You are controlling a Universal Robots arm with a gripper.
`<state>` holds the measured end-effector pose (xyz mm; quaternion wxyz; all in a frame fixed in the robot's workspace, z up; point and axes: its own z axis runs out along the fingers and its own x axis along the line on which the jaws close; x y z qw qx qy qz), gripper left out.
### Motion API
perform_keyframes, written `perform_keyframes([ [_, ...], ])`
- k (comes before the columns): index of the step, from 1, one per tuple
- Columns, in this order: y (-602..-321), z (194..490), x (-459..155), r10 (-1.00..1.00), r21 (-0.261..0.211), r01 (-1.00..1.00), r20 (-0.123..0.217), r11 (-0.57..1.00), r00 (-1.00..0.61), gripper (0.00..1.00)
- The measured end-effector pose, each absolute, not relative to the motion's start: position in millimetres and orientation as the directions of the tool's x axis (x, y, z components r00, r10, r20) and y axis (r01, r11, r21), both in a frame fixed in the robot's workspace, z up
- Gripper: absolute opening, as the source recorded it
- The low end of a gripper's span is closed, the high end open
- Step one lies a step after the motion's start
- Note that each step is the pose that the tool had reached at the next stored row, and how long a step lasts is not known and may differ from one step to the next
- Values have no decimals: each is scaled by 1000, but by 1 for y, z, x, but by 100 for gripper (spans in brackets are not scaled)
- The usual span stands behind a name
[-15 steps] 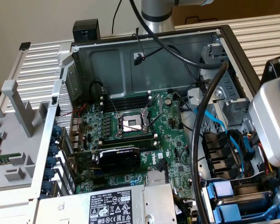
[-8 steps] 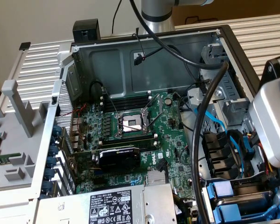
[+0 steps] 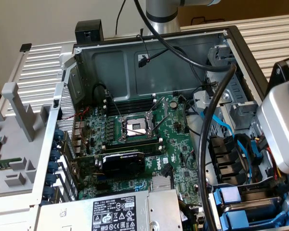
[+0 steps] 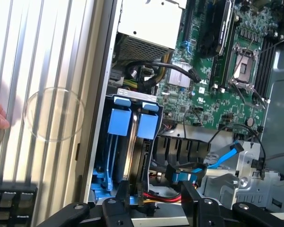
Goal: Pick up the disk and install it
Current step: 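Insert the first disk wire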
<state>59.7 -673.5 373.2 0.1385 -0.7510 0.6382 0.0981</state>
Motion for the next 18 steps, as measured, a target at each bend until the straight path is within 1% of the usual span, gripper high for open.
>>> perform_keyframes([
  [18, -674, 373, 60, -929, -83, -983, -324, -162, 181, 55],
])
